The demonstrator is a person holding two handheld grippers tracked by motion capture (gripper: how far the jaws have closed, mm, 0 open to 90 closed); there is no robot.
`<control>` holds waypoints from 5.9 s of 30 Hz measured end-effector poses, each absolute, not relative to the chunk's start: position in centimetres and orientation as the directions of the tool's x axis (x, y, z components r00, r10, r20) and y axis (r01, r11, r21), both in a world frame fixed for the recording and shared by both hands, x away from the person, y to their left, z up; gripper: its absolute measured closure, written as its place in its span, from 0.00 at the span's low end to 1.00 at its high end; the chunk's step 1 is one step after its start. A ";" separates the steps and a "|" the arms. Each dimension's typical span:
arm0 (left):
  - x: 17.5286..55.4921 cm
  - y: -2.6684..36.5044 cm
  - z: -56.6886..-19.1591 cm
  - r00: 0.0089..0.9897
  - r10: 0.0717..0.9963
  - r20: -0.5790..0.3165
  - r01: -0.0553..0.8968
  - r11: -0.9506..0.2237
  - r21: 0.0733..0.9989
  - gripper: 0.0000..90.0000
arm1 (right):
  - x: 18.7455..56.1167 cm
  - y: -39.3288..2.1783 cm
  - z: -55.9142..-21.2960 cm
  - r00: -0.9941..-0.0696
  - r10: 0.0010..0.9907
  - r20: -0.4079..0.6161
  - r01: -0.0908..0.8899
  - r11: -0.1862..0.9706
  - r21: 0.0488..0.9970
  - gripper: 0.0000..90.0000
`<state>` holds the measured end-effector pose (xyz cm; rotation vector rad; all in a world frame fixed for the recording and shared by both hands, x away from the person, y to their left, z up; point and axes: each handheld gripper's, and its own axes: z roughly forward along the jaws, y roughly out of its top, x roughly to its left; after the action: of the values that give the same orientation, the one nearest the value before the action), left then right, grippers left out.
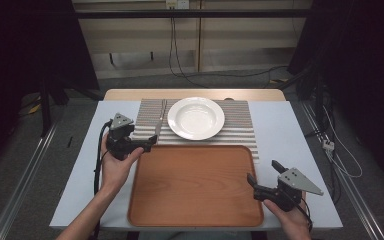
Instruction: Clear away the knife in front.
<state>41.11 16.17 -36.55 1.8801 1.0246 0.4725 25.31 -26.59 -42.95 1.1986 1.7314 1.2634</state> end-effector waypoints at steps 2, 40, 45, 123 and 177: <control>41.8 16.0 -36.5 0.590 0.804 -0.072 0.455 -0.258 0.852 0.08 | 25.3 -26.5 -42.9 -0.350 0.937 -0.001 0.282 0.107 0.954 0.09; 55.5 12.1 -38.9 0.479 0.878 -0.003 0.589 -0.319 0.743 0.25 | 26.2 -26.7 -43.3 -0.369 0.929 0.024 0.295 0.093 0.951 0.09; 57.8 12.0 -40.2 0.446 0.894 -0.034 0.632 -0.288 0.719 0.29 | 26.6 -27.0 -43.5 -0.361 0.932 0.033 0.302 0.083 0.950 0.09; 62.3 10.0 -43.4 0.471 0.882 -0.026 0.790 -0.408 0.459 0.89 | 26.0 -26.8 -43.4 -0.382 0.924 0.025 0.304 0.101 0.947 0.09; 55.0 12.6 -36.0 0.598 0.799 -0.059 0.684 -0.471 0.557 0.89 | 25.9 -26.4 -43.3 -0.373 0.928 0.004 0.299 0.117 0.947 0.10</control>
<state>55.03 12.55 -36.03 2.2897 1.1719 0.2834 25.86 -26.43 -43.26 1.1955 1.7639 1.2678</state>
